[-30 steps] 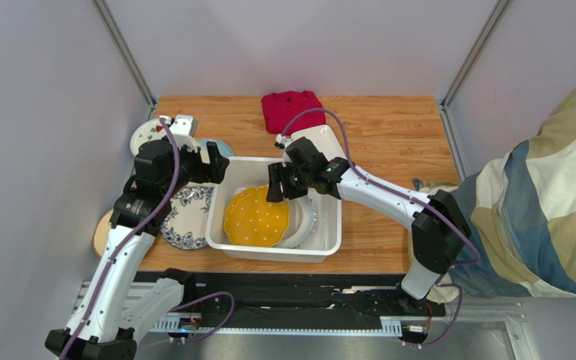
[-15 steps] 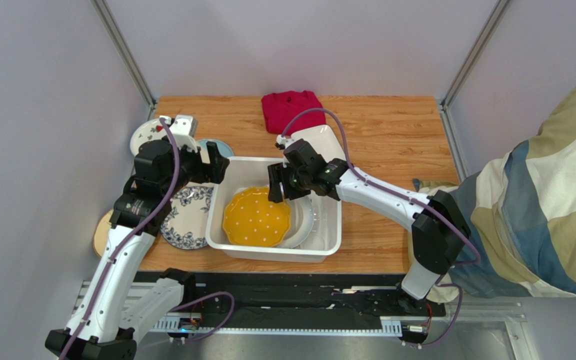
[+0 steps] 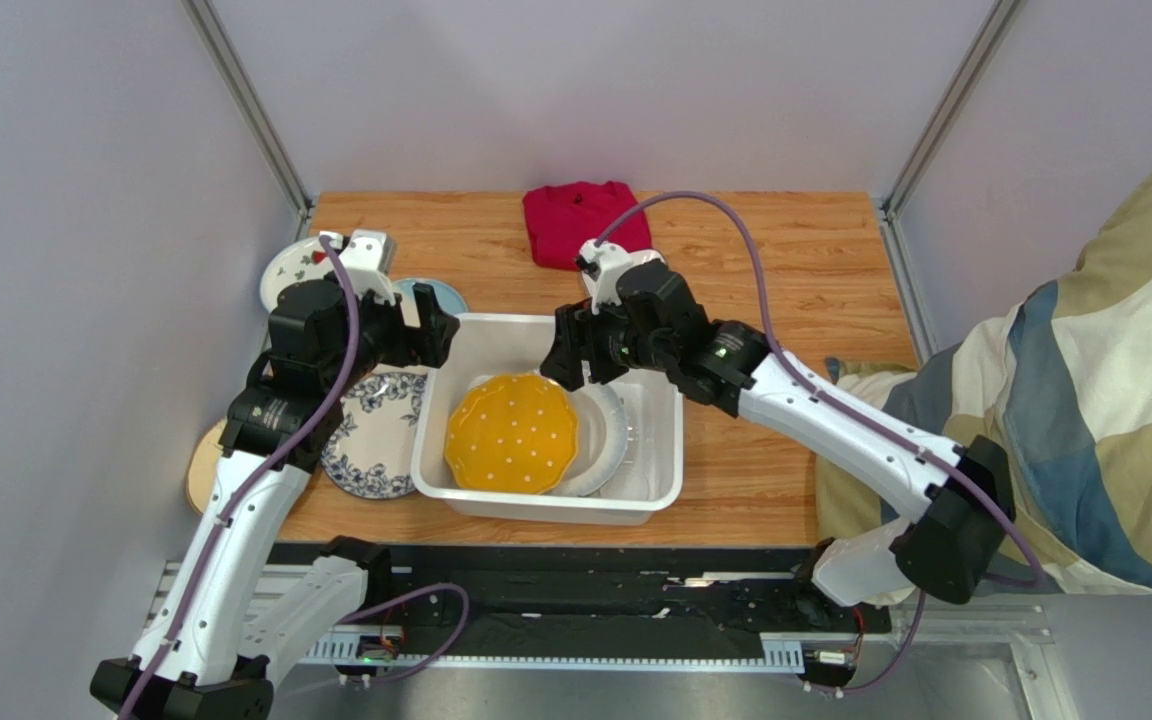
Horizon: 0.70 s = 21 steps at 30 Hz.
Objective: Place the plates into the plastic bin on the countertop
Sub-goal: Place the plate in the plastic bin, then pick up the plate at the center of the board.
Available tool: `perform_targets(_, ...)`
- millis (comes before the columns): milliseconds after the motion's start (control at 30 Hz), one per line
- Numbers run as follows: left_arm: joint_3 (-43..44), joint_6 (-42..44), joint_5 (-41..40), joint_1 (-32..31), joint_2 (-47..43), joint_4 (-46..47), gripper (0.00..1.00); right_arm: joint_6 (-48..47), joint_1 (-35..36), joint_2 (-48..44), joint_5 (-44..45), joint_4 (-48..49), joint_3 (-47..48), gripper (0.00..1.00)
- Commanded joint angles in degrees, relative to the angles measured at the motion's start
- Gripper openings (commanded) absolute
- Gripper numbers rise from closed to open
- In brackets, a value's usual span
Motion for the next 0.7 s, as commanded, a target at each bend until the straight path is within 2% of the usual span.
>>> perform_targets(0,0.0,0.5,0.0,-0.4,-0.5,1.1,0.93,-6.2,0.2,-6.3,-0.9,4.1,0.8,0.65)
perform_targets(100,0.2,0.4,-0.3,-0.3,-0.5,1.1,0.93,-8.4,-0.5,-9.3,0.5,3.8,1.7,0.65)
perform_targets(267,0.1,0.6,-1.1,-0.3,-0.9,1.0,0.93,-9.2,-7.8,-13.7,0.5,3.5,1.2,0.65)
perform_targets(400,0.0,0.7,-1.2,-0.4,-0.5,0.9,0.92,-8.5,-16.4,-15.8,-3.3,3.4,0.0,0.65)
perform_targets(500,0.0,0.7,-1.2,-0.3,-0.4,0.9,0.92,-6.8,-26.0,-15.6,-6.7,3.3,-1.1,0.65)
perform_targets(667,0.0,1.0,-1.8,-0.3,-0.5,0.9,0.92,-5.8,-33.7,-13.0,-6.3,4.3,-4.6,0.64)
